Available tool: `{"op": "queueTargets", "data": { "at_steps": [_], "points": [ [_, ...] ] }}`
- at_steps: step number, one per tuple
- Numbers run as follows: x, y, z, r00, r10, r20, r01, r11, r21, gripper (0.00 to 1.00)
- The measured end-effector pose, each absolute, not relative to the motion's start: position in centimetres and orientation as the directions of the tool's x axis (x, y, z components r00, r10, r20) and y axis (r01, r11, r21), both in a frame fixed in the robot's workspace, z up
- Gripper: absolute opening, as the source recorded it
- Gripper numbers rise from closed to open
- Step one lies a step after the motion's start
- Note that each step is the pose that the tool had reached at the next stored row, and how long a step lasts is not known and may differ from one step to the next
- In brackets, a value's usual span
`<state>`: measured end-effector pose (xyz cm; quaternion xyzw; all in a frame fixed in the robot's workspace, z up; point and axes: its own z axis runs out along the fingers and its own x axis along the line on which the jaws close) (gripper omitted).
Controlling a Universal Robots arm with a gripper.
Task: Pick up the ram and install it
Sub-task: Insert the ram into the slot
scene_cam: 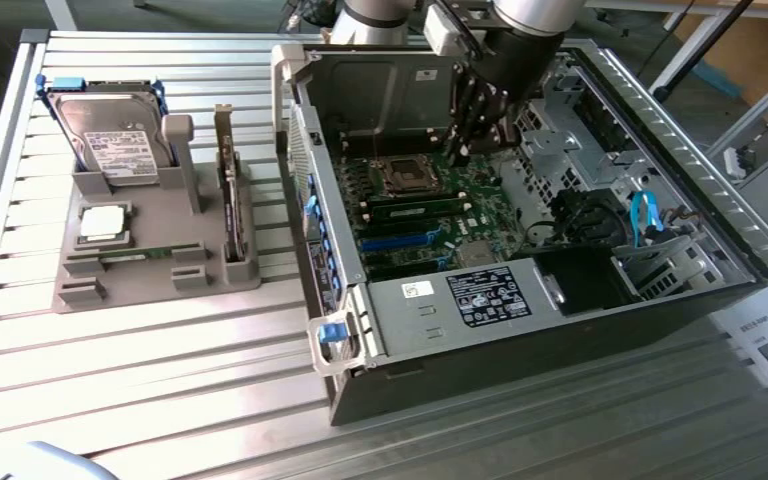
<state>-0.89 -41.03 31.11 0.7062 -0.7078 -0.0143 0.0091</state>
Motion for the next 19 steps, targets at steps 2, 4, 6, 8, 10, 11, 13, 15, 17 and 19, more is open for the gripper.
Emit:
{"op": "queueTargets", "data": {
  "at_steps": [2, 4, 6, 8, 10, 11, 13, 15, 17, 19],
  "points": [
    [-0.9, -41.0, 31.4, -0.002, -1.000, -0.007, -0.999, 0.002, 0.033, 0.19],
    [-0.9, -41.0, 31.6, -0.002, -1.000, -0.007, -0.999, 0.002, 0.033, 0.19],
    [-0.9, -41.0, 31.9, -0.002, -1.000, -0.007, -0.999, 0.002, 0.033, 0.19],
    [-0.9, -41.0, 32.2, -0.002, -1.000, -0.007, -0.999, 0.002, 0.033, 0.19],
    [-0.9, -41.0, 32.4, -0.002, -1.000, -0.007, -0.999, 0.002, 0.033, 0.19],
    [-0.9, -41.0, 32.6, -0.002, -1.000, -0.007, -0.999, 0.002, 0.033, 0.19],
    [-0.9, -41.0, 32.9, -0.002, -1.000, -0.007, -0.999, 0.002, 0.033, 0.19],
    [-0.9, -41.0, 33.1, -0.002, -1.000, -0.007, -0.999, 0.002, 0.033, 0.19],
    [-0.9, -41.0, 33.3, -0.002, -1.000, -0.007, -0.999, 0.002, 0.033, 0.19],
    [-0.9, -41.0, 33.6, -0.002, -1.000, -0.007, -0.999, 0.002, 0.033, 0.19]
  ]
}}
